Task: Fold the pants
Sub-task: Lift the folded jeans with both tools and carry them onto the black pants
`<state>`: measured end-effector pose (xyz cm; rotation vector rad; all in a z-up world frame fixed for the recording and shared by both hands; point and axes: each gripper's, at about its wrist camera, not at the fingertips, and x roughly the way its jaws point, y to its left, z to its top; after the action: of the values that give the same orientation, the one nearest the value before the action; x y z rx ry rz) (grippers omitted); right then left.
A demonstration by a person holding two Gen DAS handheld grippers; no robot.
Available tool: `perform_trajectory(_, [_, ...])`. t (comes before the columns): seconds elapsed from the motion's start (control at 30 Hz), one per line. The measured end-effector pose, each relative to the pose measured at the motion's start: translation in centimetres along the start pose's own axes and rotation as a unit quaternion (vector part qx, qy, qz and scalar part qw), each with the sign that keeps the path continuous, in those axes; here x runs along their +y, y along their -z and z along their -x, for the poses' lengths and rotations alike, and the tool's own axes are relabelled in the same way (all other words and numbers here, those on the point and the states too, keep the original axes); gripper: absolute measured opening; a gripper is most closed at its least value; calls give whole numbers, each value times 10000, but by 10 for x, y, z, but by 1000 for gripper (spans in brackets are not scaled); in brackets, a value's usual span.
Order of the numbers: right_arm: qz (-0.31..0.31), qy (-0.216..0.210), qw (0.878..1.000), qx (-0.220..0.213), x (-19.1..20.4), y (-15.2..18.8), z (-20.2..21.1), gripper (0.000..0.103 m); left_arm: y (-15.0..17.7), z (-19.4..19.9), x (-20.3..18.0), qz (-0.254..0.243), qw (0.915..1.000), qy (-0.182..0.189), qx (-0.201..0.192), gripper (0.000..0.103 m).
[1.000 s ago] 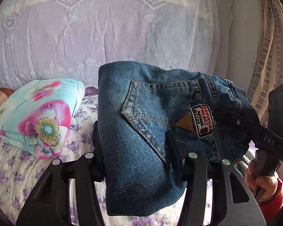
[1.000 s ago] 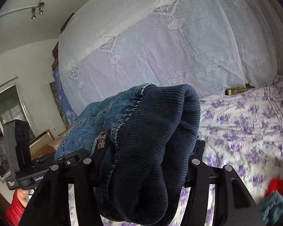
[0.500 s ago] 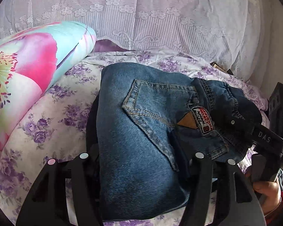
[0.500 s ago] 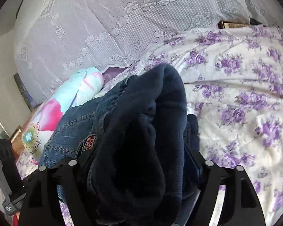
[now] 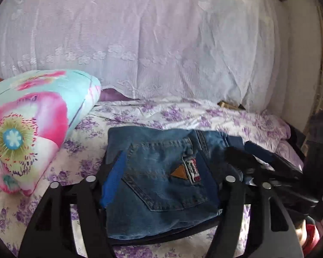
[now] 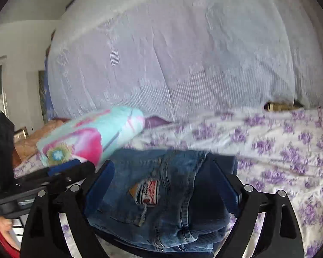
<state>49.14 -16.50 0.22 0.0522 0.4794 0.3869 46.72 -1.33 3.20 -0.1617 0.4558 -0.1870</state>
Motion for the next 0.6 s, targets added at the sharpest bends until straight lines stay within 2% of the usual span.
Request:
perform_trajectory(0.07, [156,455,9987,153,-11,15,-18,92,16,-32,-1,-293,9979,-304,496,70])
perform_trajectory(0.17, [-21,456,9987,234,-16,12,-17,95,30,-43,-16,-980,9895,-980,401,71])
perform_trajectory(0.2, [-228,295,9991,186,-20,11,-15,94,29,-42,-20,-1057,9880,-1056,389,71])
perform_trajectory(0.27, [-386,203,9987,-244,-21,12,1,94,24,-35,-13,-813,9921,-903,320,71])
perform_trajectory(0.37, [-147,498,9966,-634,-14,6,19,94,11,-18,13,37,9971,-765,18,71])
perform_trajectory(0.4, [-97,613,9965,-557,-14,7,16,94,9,-17,20,229,9969,-756,24,73])
perform_trajectory(0.43, [-60,775,9966,-282,-16,8,4,94,8,-23,26,334,9962,-776,198,73])
perform_trajectory(0.47, [-49,860,9962,116,-20,13,-12,94,10,-35,28,335,9949,-780,547,76])
perform_trajectory(0.5, [-189,677,9968,381,-27,20,-24,97,16,-48,31,330,9932,-711,862,78])
perform_trajectory(0.57, [-659,297,9964,440,-42,23,-26,99,22,-47,35,484,9935,-733,718,85])
perform_trajectory(0.6, [-725,248,9963,386,-44,22,-21,99,19,-45,33,429,9939,-747,695,85])
